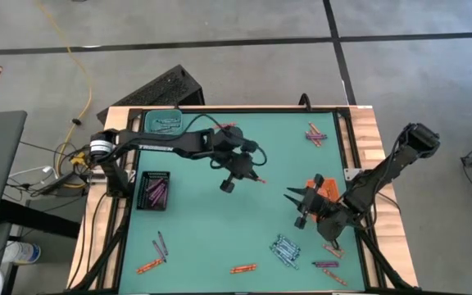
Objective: Sort crayons
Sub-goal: Put the orange crayon into the orange bin
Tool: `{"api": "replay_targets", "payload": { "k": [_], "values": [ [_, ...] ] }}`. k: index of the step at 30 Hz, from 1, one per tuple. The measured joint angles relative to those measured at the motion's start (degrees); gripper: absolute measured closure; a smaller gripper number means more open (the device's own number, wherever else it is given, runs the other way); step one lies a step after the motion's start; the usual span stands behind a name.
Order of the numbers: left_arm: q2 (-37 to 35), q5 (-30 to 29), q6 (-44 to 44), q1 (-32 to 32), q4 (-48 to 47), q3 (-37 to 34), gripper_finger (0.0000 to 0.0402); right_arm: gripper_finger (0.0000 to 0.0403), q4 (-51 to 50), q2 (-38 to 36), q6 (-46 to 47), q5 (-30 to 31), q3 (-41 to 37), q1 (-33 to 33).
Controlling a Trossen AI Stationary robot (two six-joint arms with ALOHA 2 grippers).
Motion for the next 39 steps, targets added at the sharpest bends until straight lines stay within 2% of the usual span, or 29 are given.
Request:
{"api": "replay_targets", "payload": {
  "k": [4, 8, 12, 18, 23, 30, 39],
  "values": [
    [-0.86, 6.07, 0.57, -0.84, 4.97, 0.02, 0.0401, 0.0246, 12.02, 0.0, -14.95, 1.83, 0.02, -1.16],
    [-0.71, 8.56, 1.07, -1.69, 8.69, 0.0, 0.0401, 0.0218, 24.95, 0.0, -29.69, 1.56, 0.02, -2.33],
    [-0.71, 10.55, 1.49, -2.36, 12.9, 0.0, 0.0401, 0.0219, 35.66, 0.0, -41.98, -2.45, 0.02, -2.97],
    [-0.71, 13.44, 2.13, -3.0, 17.58, 0.0, 0.0401, 0.0238, 46.93, 0.0, -54.17, -7.22, 0.02, -2.97],
    [-0.71, 15.17, 2.02, -3.1, 20.25, 0.0, 0.0401, 0.024, 51.22, -0.01, -59.11, -12.14, 0.02, -3.83],
    [-0.71, 15.13, 2.0, -3.44, 22.0, 0.0, 0.0401, 0.0241, 52.82, 0.0, -59.74, -20.45, 0.02, -7.67],
    [-0.71, 15.06, 2.67, -3.42, 22.04, 0.0, 0.0401, 0.0241, 57.11, 0.0, -63.1, -25.47, 0.02, -9.88]
  ]
}}
